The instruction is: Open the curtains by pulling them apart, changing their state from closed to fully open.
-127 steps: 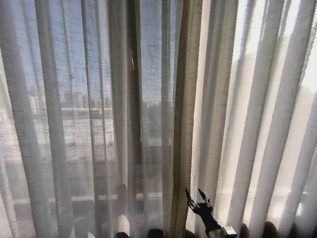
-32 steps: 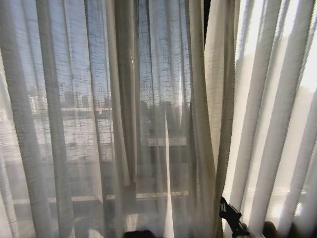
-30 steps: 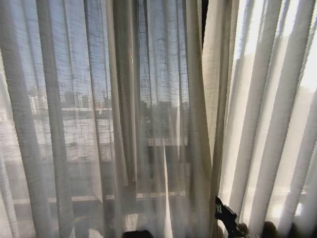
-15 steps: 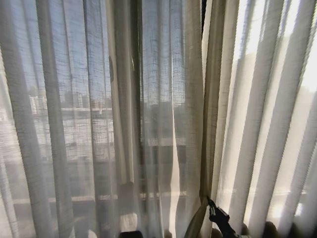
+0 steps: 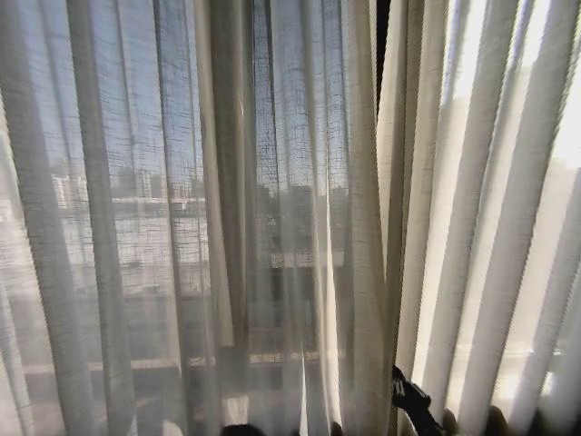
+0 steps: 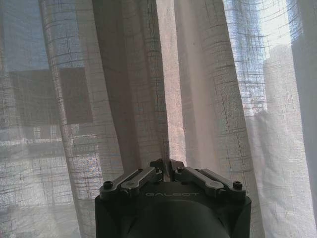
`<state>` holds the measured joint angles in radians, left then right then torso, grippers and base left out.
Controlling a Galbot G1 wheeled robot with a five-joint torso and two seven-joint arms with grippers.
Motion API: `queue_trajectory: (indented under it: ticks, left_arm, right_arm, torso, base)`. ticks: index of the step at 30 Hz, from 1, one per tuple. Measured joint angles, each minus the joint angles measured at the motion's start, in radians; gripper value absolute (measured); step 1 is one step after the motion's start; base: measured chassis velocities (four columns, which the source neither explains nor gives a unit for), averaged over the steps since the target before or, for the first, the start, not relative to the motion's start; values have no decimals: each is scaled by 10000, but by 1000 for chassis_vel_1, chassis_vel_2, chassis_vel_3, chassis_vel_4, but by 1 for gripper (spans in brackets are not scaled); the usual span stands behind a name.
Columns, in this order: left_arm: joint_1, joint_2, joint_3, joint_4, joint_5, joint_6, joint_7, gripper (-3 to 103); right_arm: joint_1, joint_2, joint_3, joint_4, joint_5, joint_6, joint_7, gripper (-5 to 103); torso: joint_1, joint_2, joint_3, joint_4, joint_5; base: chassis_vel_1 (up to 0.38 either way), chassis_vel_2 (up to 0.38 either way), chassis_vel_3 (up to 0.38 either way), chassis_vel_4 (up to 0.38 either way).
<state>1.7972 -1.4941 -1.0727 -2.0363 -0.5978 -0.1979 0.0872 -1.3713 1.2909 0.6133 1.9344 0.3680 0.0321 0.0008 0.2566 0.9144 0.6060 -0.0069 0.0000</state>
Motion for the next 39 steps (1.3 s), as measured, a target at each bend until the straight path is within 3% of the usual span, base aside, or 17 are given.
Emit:
queue_trajectory:
  ticks: [1, 3, 5, 7, 9, 10, 12, 16, 20, 25, 39]
  left_arm:
    - [0, 0, 0, 0, 0, 0, 0, 100]
    - [21, 24, -33, 99, -31, -50, 49, 100]
    - [22, 22, -37, 140, -35, -75, 90, 100]
    - [15, -40, -21, 181, -34, -105, 137, 100]
    - [13, -63, -5, 181, -27, -107, 143, 100]
    - [11, -106, 25, 181, -2, -108, 153, 100]
    - [11, -122, 37, 177, 13, -108, 156, 100]
    - [25, -159, 42, 152, 38, -108, 164, 100]
    - [83, -151, -14, 150, 38, -115, 167, 100]
    - [62, -90, -32, 170, 23, -122, 167, 100]
    - [96, -302, 22, 39, 147, -123, 171, 100]
  right_arm:
    - [0, 0, 0, 0, 0, 0, 0, 6]
    - [17, 27, -260, 22, -43, 7, 16, 16]
    - [38, 32, -392, 53, -44, 40, 20, 16]
    - [209, 55, -713, 114, -6, 228, 71, 33]
    - [281, 59, -785, 130, 50, 302, 100, 33]
    - [439, 50, -867, 176, 264, 489, 165, 44]
    - [503, 28, -872, 225, 384, 583, 194, 44]
    - [537, -148, -589, 690, 704, 680, 290, 60]
    - [-205, -337, 115, 1787, 748, 333, 476, 76]
    - [-1185, -259, 242, 2973, 385, -52, 765, 96]
    - [-744, -655, -856, 3326, -60, -777, 838, 100]
  torso:
    - [0, 0, 0, 0, 0]
    - [0, 0, 0, -1, -2]
    - [0, 0, 0, 0, -2]
    - [0, 0, -1, 0, -3]
    - [0, 0, 0, 0, -3]
    - [0, 0, 0, 1, -2]
    - [0, 0, 0, 1, -2]
    - [1, 0, 0, 0, -1]
    - [1, 0, -1, -1, -3]
    - [0, 0, -1, -5, -1]
    - [0, 0, -2, -2, -2]
  base:
    - [0, 0, 0, 0]
    - [0, 0, 0, 0]
    - [0, 0, 0, 0]
    - [0, 0, 0, 0]
    - [0, 0, 0, 0]
    - [0, 0, 0, 0]
    - [0, 0, 0, 0]
    - [0, 0, 0, 0]
    - [0, 0, 0, 0]
    - [0, 0, 0, 0]
    - [0, 0, 0, 0]
